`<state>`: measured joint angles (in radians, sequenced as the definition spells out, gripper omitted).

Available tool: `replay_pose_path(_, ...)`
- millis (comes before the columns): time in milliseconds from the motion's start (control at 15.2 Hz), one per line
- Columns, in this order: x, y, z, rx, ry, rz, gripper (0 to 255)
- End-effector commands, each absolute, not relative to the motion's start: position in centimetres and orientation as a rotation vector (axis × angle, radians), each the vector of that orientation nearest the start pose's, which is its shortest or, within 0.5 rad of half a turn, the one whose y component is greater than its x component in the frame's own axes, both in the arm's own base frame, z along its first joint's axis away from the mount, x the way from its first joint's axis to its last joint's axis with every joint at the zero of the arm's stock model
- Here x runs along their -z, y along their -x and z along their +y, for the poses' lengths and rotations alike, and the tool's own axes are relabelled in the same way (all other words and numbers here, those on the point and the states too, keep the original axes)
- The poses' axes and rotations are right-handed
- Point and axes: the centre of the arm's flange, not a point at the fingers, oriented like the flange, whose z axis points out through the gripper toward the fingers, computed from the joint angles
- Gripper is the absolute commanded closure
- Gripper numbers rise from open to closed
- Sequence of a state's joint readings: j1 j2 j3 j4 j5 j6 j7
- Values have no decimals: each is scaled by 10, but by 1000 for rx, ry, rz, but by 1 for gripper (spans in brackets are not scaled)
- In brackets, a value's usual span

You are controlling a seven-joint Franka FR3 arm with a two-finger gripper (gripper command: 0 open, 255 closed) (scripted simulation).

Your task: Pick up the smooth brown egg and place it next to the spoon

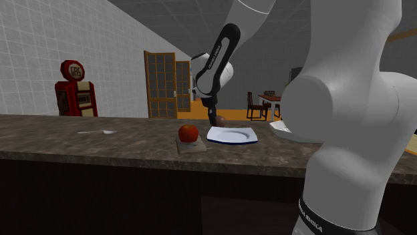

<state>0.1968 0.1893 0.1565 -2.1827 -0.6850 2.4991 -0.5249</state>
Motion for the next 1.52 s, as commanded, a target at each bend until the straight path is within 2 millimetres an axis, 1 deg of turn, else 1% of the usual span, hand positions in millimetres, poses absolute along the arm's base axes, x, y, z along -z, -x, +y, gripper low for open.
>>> replay_pose_path(0, -323, -530, 199, 170, 2719, -2296, 255)
replay_pose_path(1452, -439, -530, 199, 170, 2719, -2296, 255)
